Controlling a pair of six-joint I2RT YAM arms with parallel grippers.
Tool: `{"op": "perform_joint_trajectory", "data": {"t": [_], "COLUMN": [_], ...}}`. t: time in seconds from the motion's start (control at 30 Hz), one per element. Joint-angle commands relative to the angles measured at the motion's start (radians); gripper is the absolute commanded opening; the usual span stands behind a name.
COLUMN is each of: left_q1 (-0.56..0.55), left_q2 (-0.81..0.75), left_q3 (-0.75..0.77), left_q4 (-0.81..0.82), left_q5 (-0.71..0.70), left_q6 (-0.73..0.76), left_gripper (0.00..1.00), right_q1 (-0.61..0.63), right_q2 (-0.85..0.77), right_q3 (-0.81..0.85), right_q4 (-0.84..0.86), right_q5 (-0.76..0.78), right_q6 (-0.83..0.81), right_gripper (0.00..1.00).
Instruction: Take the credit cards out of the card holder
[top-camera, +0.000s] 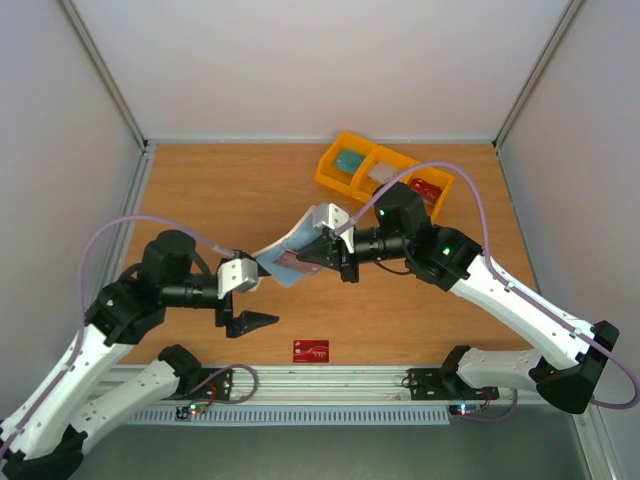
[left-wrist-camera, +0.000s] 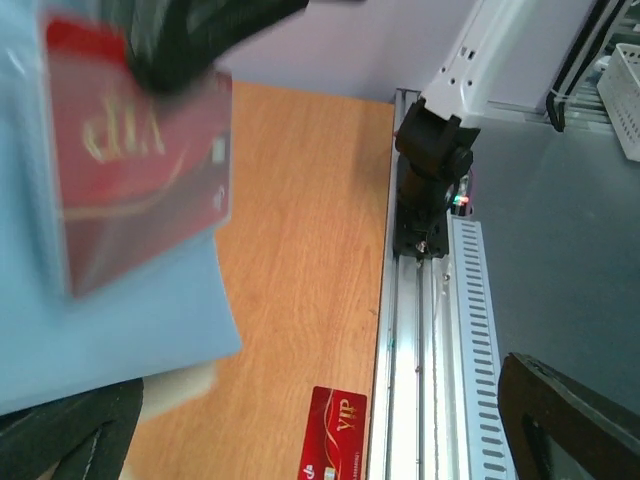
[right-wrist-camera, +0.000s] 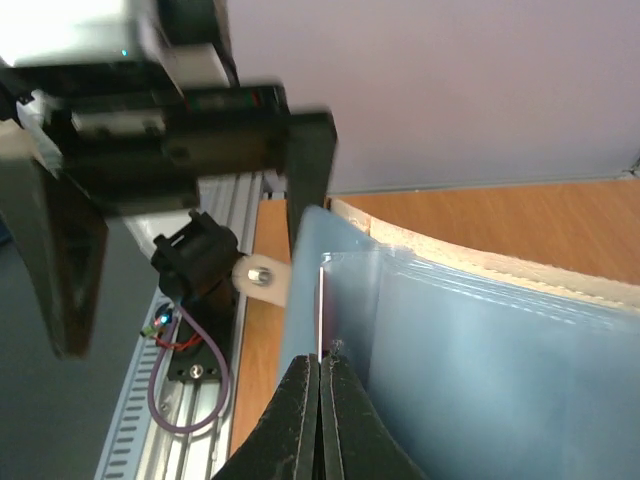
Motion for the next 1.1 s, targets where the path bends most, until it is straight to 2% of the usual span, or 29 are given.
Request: {"op": "perform_joint_trajectory", "data": {"t": [0.0, 0.13, 0.3, 0.43, 0.63, 0.7, 0.73, 0.83, 0.9, 1.07], "left_q1": [0.031, 0.086, 0.149, 0.159, 0.138, 0.110, 0.098, 0.071, 0.059, 0.042], "left_q2": [-0.033, -0.009, 0.047, 0.107, 0.164, 0.170, 0.176, 0.194, 0.196, 0.182], "left_q3": [0.134, 0.224, 0.223, 0.201, 0.110, 0.077, 0.064, 0.039, 0.031, 0.008], "left_q4": [-0.156, -0.161, -0.194, -0.198, 0.017, 0.103, 0.144, 0.257, 0.282, 0.323], "left_q5": [0.000, -0.004, -0.005, 0.141, 0.232, 0.224, 0.219, 0.226, 0.237, 0.281], "left_q6": [0.150, 0.153, 0.202, 0.246, 0.063, 0.011, -0.013, -0.114, -0.133, -0.186], "left_gripper": [0.97, 0.99, 0.99, 1.00, 0.99, 0.96, 0.89, 0.55, 0.38, 0.05], "right_q1": [-0.008, -0.008, -0.008, -0.008, -0.008, -0.008, -0.007, -0.008, -0.008, -0.008], "right_q2": [-0.013, -0.013, -0.027, -0.039, -0.029, -0.026, -0.024, -0.013, -0.008, 0.003], "right_q3": [0.035, 0.047, 0.047, 0.044, 0.041, 0.041, 0.041, 0.041, 0.042, 0.032], "right_q4": [-0.052, -0.081, -0.090, -0.082, -0.055, -0.037, -0.029, -0.006, -0.002, 0.008], "right_q5": [-0.004, -0.018, -0.036, -0.046, -0.080, -0.094, -0.100, -0.109, -0.111, -0.104], "right_q6": [-0.048, -0.064, -0.066, -0.062, -0.051, -0.039, -0.033, -0.011, -0.006, -0.005], "right_gripper": [0.01, 0.01, 0.01, 0.01, 0.01, 0.01, 0.01, 0.01, 0.01, 0.01]}}
